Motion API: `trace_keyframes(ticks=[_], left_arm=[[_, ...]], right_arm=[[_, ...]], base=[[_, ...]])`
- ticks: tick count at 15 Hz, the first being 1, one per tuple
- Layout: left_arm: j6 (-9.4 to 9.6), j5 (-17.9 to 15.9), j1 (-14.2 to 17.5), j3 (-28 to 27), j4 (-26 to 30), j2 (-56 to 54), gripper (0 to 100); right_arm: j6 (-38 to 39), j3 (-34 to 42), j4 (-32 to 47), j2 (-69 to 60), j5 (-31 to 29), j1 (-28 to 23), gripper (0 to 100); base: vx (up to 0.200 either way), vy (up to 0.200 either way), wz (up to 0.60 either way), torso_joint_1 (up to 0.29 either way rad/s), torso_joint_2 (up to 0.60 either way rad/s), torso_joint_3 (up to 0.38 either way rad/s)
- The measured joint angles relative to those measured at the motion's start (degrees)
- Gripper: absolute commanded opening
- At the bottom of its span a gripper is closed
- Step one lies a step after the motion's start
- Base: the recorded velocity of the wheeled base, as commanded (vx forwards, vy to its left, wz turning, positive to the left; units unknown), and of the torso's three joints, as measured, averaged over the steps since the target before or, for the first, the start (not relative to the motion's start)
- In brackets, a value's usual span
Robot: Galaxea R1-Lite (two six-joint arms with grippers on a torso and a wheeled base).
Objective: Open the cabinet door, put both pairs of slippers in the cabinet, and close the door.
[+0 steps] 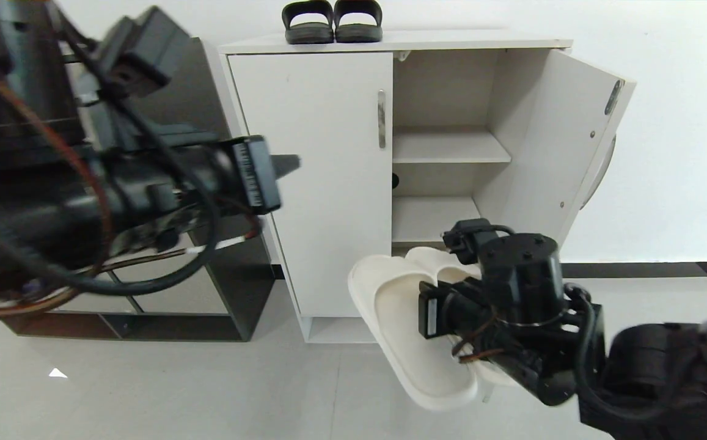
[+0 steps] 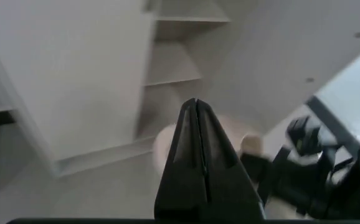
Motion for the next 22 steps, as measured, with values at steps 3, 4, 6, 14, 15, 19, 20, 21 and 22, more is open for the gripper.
trace_keyframes(ticks=[3, 4, 6, 14, 15, 19, 20, 21, 22], left_arm=[[5.5, 7.58, 9.06, 12.7, 2.19, -13.12, 0], [6.9, 9.33, 12.42, 16.45, 2.3, -17.42, 0], [8.08, 11.52, 19.19, 25.31, 2.47, -26.73, 0], [9.36, 8.05, 37.27, 56.0, 8.59, -65.83, 0], [9.86, 2.13, 37.79, 57.6, 10.3, -69.95, 0], [13.26, -14.71, 38.5, 59.95, 13.71, -76.35, 0], [13.43, -14.64, 38.5, 60.04, 13.69, -76.85, 0], [13.02, -14.63, 38.5, 60.17, 13.71, -77.23, 0], [11.87, -14.56, 38.53, 60.2, 13.71, -77.46, 0]], right_arm=[[-0.8, -12.71, 1.54, 8.98, -8.79, -4.44, 0], [-2.36, -15.69, 1.76, 11.5, -11.28, -5.99, 0], [-4.22, -19.69, 1.96, 15.41, -13.17, -8.27, 0], [-4.25, -21.42, 1.85, 18.71, -13.67, -10.41, 0], [-4.25, -21.42, 1.73, 18.74, -13.69, -10.45, 0], [-4.17, -21.57, 0.16, 19.26, -13.56, -9.9, 0], [-4.13, -21.55, 0.16, 19.65, -13.58, -10.03, 0], [-4.13, -21.5, 0.22, 19.96, -13.58, -10.2, 0], [-4.13, -21.5, 0.16, 20.2, -13.58, -10.58, 0]], base=[[0.0, 0.0, 0.0, 0.0, 0.0, 0.0], [0.0, 0.0, 0.0, 0.0, 0.0, 0.0], [0.0, 0.0, 0.0, 0.0, 0.0, 0.0], [0.0, 0.0, 0.0, 0.0, 0.0, 0.0], [0.0, 0.0, 0.0, 0.0, 0.0, 0.0], [0.0, 0.0, 0.0, 0.0, 0.0, 0.0], [0.0, 0.0, 0.0, 0.0, 0.0, 0.0], [0.0, 0.0, 0.0, 0.0, 0.0, 0.0], [0.0, 0.0, 0.0, 0.0, 0.0, 0.0]])
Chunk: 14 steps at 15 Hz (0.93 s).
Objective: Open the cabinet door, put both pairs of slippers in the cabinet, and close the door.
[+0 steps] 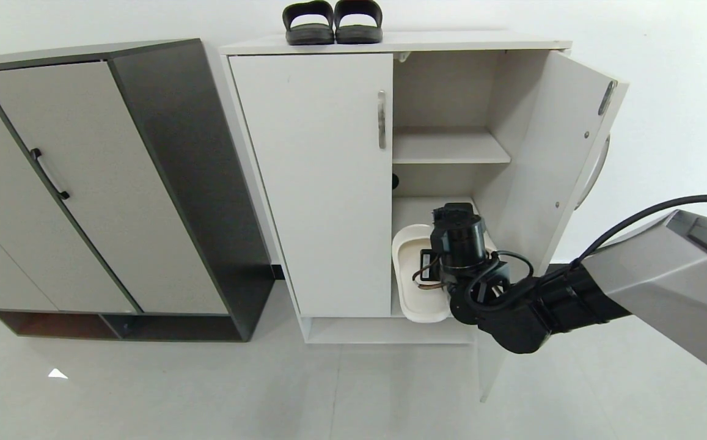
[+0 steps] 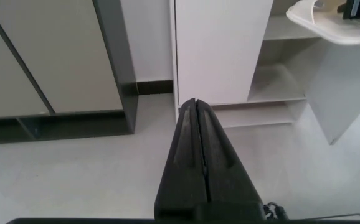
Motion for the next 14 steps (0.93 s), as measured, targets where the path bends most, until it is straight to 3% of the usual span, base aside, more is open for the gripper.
trace_keyframes(ticks=[4, 14], left_arm=[[-0.59, 0.2, -0.02, 0.05, 0.0, -0.37, 0], [-0.59, 0.33, 0.0, 0.05, 0.0, -0.43, 0]], right_arm=[[-0.3, 0.15, 0.09, 0.24, -0.16, -3.94, 0], [-1.4, 6.23, 0.28, -4.58, -0.27, -6.64, 0]], base=[[0.0, 0.0, 0.0, 0.0, 0.0, 0.0], [0.0, 0.0, 0.0, 0.0, 0.0, 0.0]])
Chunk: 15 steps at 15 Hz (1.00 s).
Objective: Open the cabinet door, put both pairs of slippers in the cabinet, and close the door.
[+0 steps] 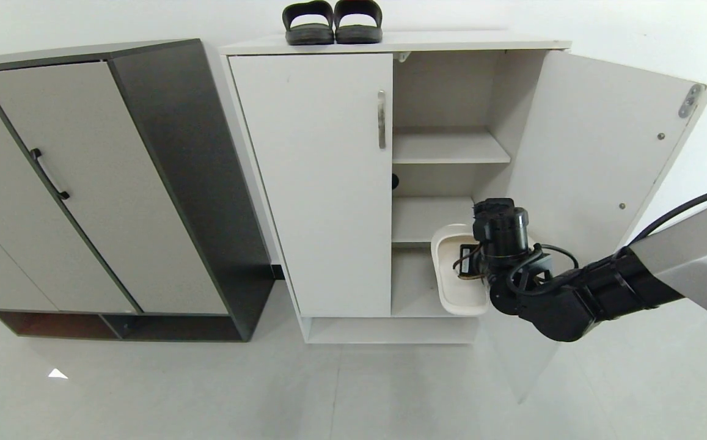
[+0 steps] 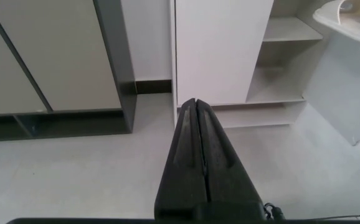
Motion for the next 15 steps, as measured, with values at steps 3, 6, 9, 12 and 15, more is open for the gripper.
trace_keyframes(ticks=[3, 6, 9, 12, 15], left_arm=[[-0.22, 0.13, -0.02, 0.0, 0.0, 0.0, 0], [-0.65, 0.79, -0.02, 0.0, 0.0, 0.02, 0], [-0.8, 0.9, -0.02, 0.0, 0.0, 0.02, 0], [-0.78, 0.9, -0.06, 0.0, 0.0, 0.02, 0], [-0.78, 0.85, 0.0, 0.0, -0.02, 0.02, 0]], right_arm=[[0.17, 0.06, -0.39, -0.38, 0.88, -0.2, 0], [0.38, 3.21, -4.85, -2.04, 11.93, 1.85, 0], [0.16, 5.22, -5.42, -3.16, 12.4, 4.68, 0], [0.24, 4.33, -4.06, -3.08, 7.55, 6.56, 0], [0.44, 3.84, -4.0, -2.47, 6.73, 7.11, 0]], base=[[0.0, 0.0, 0.0, 0.0, 0.0, 0.0], [0.0, 0.0, 0.0, 0.0, 0.0, 0.0], [0.0, -0.067, 0.0, -0.002, 0.0, 0.001], [0.0, -0.2, 0.0, 0.001, 0.0, 0.004], [0.0, -0.2, 0.0, 0.002, 0.0, 0.002]])
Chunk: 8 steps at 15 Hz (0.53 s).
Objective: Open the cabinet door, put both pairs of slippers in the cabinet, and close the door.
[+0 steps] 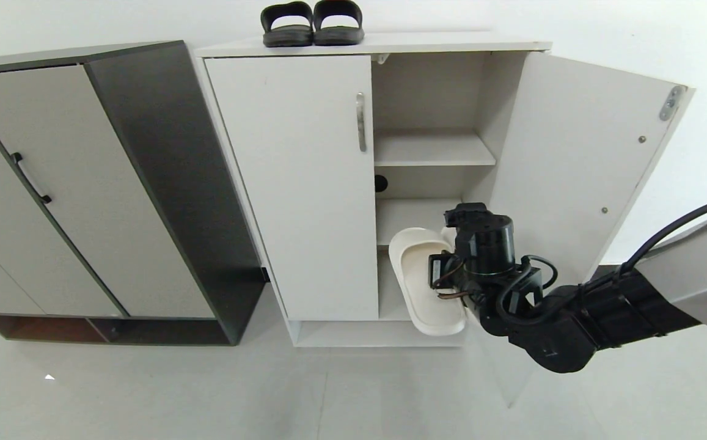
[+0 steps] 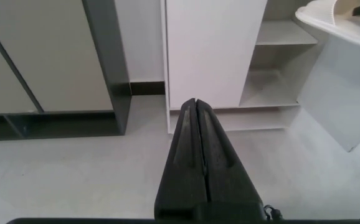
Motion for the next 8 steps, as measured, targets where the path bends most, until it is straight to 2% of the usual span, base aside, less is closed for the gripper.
trace_keyframes(ticks=[8], left_arm=[[0.17, 0.02, 0.0, 0.0, -0.02, 0.0, 0]], right_arm=[[0.11, -2.74, -1.06, 4.17, -2.99, -0.85, 0]], base=[[0.0, 0.0, 0.0, 0.0, 0.0, 0.0]])
